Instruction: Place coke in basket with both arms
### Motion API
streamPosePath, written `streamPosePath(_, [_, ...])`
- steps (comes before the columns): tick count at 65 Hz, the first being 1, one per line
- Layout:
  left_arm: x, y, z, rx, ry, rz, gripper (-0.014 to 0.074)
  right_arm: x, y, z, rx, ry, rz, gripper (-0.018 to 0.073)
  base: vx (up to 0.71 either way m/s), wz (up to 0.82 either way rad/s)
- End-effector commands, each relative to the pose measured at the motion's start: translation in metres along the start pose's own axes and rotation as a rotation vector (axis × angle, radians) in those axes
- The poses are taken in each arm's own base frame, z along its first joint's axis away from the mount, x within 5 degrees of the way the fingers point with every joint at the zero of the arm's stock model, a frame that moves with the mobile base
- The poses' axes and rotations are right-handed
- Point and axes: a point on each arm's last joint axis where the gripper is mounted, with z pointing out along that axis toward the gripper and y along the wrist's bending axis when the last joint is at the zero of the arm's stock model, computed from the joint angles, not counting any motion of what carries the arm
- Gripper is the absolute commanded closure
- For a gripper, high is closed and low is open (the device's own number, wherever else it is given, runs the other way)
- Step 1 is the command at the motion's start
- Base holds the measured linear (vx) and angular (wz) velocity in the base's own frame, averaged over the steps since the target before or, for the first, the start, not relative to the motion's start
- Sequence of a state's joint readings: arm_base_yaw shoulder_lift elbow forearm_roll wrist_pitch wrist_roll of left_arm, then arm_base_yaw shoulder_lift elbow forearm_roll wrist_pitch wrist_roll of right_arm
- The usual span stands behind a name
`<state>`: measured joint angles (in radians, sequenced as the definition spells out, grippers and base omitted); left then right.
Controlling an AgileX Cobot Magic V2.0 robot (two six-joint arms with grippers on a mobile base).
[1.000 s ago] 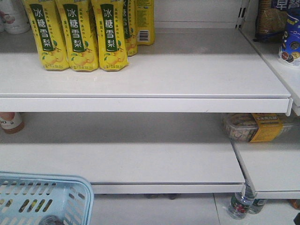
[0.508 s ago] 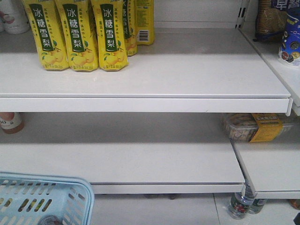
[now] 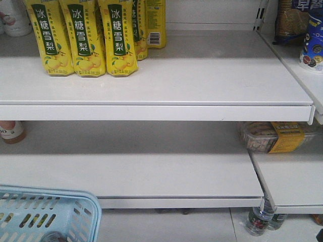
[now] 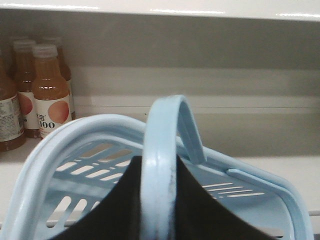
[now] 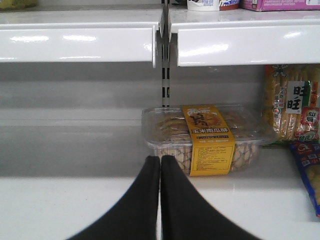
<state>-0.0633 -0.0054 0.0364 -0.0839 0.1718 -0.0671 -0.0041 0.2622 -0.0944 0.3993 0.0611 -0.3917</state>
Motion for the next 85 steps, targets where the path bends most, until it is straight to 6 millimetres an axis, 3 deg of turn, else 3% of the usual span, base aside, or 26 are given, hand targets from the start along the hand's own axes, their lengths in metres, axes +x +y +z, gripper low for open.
streamPosePath(1, [-0.022, -0.003, -0.005, 0.023, -0.162, -0.017, 0.0603, -0.015, -0.003, 0.0, 0.031, -0.081, -0.008, 0.0569, 0.0, 0.0])
streamPosePath(16, [-0.022, -0.003, -0.005, 0.023, -0.162, -0.017, 0.0603, -0.015, -0.003, 0.0, 0.031, -0.081, -0.017, 0.0569, 0.0, 0.0])
streamPosePath(33, [-0.022, -0.003, -0.005, 0.023, -0.162, -0.017, 0.0603, 0.008, -0.002, -0.012, 0.024, -0.102, -0.091, 0.0569, 0.0, 0.0])
streamPosePath(45, [-0.022, -0.003, -0.005, 0.023, -0.162, -0.017, 0.0603, 0.029, -0.003, -0.016, 0.033, -0.131, -0.053, 0.0569, 0.0, 0.0])
streamPosePath(85, [-0.022, -0.003, -0.005, 0.023, -0.162, -0.017, 0.0603, 0.033, -0.003, -0.019, 0.038, -0.102, -0.109, 0.0569, 0.0, 0.0])
